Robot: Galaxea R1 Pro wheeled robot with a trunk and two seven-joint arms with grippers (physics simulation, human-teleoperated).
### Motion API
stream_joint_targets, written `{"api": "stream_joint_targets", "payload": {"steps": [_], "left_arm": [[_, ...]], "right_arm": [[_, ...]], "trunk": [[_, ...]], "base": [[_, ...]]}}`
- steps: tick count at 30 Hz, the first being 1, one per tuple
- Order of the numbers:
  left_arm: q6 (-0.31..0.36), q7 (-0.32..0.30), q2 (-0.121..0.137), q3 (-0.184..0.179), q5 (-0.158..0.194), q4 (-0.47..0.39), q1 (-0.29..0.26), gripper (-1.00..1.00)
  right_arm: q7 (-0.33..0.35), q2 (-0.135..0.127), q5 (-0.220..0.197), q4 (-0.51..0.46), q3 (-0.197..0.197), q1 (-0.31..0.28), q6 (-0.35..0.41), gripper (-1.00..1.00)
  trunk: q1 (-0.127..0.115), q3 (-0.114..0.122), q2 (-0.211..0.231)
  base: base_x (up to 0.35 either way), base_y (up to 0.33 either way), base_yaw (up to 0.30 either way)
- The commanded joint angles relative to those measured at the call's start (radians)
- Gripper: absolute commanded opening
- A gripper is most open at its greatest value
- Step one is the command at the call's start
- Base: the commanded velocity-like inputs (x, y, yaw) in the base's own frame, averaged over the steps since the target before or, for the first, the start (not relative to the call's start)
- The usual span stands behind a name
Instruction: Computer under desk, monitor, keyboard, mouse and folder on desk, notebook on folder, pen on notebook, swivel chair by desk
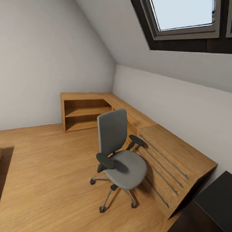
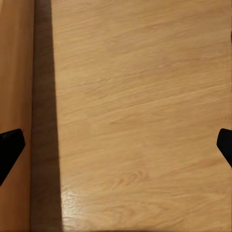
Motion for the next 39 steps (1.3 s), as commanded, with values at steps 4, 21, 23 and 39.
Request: {"api": "stream_joint_targets", "payload": {"steps": [4,21,23,39], "left_arm": [[-0.001,0.013,0.0,-0.008,0.002,-0.003,-0.001,1.0],[-0.004,0.015,-0.011,-0.008,0.002,-0.003,-0.001,1.0],[-0.004,0.016,-0.012,-0.008,0.002,-0.004,-0.001,1.0],[-0.003,0.016,-0.024,-0.008,0.001,-0.004,-0.001,1.0]], "right_arm": [[-0.01,-0.001,0.011,0.001,-0.002,0.0,0.002,1.0],[-0.011,0.0,0.014,0.01,0.0,0.0,0.009,1.0],[-0.01,0.0,0.014,0.012,0.0,0.0,0.01,1.0],[-0.009,0.0,0.016,0.014,0.002,0.0,0.011,1.0]], "trunk": [[0.0,-0.005,-0.001],[0.0,-0.021,-0.001],[0.0,-0.023,-0.001],[0.0,-0.038,-0.001]], "base": [[0.0,0.0,0.225],[0.0,0.0,0.228],[0.0,0.0,0.228],[0.002,0.196,0.228]]}}
